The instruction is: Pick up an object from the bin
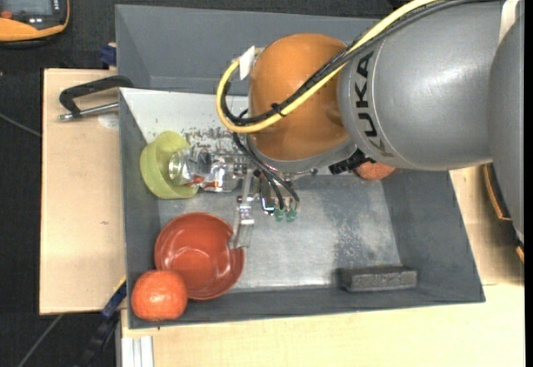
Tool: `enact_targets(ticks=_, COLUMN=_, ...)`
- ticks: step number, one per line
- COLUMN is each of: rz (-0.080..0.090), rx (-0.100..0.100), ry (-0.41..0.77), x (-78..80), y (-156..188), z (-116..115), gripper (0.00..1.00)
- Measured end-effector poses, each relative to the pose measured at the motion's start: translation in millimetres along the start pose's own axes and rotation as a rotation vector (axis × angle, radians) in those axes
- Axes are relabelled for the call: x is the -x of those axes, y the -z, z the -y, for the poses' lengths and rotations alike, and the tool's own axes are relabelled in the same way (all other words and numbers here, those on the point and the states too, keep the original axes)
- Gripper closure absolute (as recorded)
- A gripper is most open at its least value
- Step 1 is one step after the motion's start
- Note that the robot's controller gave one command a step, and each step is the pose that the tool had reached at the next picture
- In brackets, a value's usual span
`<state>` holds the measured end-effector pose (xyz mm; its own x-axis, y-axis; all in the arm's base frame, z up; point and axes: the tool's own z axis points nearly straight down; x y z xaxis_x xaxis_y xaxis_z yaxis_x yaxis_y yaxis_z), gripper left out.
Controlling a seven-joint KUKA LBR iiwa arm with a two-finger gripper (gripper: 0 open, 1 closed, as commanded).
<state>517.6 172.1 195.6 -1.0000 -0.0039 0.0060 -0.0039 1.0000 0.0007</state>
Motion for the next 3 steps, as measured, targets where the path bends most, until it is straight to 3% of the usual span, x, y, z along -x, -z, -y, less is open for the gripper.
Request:
enact_targets(ticks=1, rz=0.008, rx=0.003, ry=0.303, x=-21.5, y=-115.6, z=-19.8, gripper=0.00)
enact_targets(ticks=2, rz=0.034, rx=0.008, ry=0.298, x=-14.8, y=-109.7, z=-20.7, gripper=1.00)
enact_targets(ticks=3, rz=0.050, rx=0.010, ry=0.327, x=56.9, y=49.6, z=-18.3, gripper=1.00)
